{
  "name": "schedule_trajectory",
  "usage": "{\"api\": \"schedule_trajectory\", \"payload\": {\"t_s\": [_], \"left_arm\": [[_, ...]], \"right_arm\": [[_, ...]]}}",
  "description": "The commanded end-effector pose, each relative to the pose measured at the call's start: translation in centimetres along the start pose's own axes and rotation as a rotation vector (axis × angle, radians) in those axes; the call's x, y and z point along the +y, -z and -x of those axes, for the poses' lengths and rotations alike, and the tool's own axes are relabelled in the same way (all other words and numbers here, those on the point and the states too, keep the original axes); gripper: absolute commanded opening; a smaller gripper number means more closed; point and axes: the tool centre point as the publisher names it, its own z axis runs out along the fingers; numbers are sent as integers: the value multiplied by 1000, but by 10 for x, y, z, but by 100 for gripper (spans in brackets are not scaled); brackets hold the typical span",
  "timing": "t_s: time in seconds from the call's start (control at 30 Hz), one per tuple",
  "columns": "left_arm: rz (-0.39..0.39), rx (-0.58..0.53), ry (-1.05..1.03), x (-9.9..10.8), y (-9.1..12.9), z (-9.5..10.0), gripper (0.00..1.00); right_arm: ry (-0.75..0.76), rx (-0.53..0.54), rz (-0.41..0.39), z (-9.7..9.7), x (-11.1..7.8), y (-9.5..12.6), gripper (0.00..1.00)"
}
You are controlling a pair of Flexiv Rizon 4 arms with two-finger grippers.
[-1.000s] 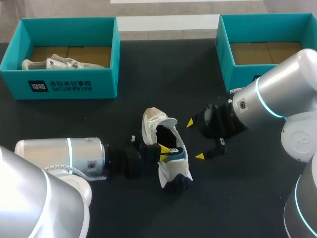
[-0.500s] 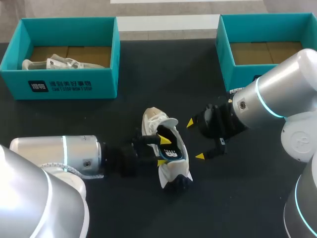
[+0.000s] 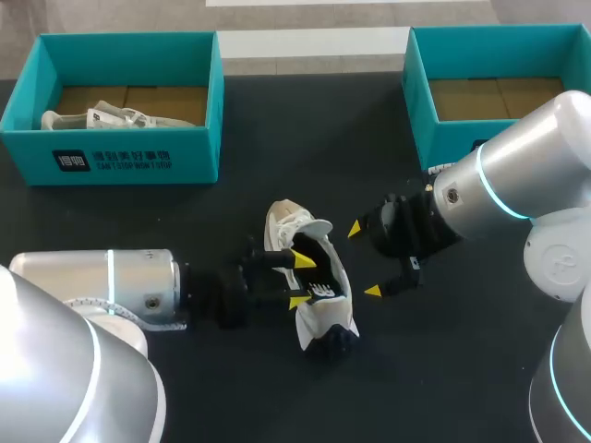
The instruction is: Take the shoe out of the shoebox, open the shoe tongue, remove and reinsert the insole, then place the shoe into the shoebox
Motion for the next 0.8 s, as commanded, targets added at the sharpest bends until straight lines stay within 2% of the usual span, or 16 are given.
{"api": "schedule_trajectory", "payload": {"t_s": [0.03,0.27,0.43,0.5,0.6,0.8], "left_arm": [[-6,10,3,3,-11,1,50],[-15,10,4,0,3,8,55],[-36,81,0,-1,13,17,58],[-53,135,5,0,15,20,58],[-77,233,-5,0,14,24,51],[-104,390,-23,2,5,28,53]], "right_arm": [[1,-2,0,-1,0,0,100],[1,-2,0,-1,0,0,100],[1,-2,0,-1,0,0,100],[1,-2,0,-1,0,0,100],[1,-2,0,-1,0,0,100],[1,-2,0,-1,0,0,100]]}}
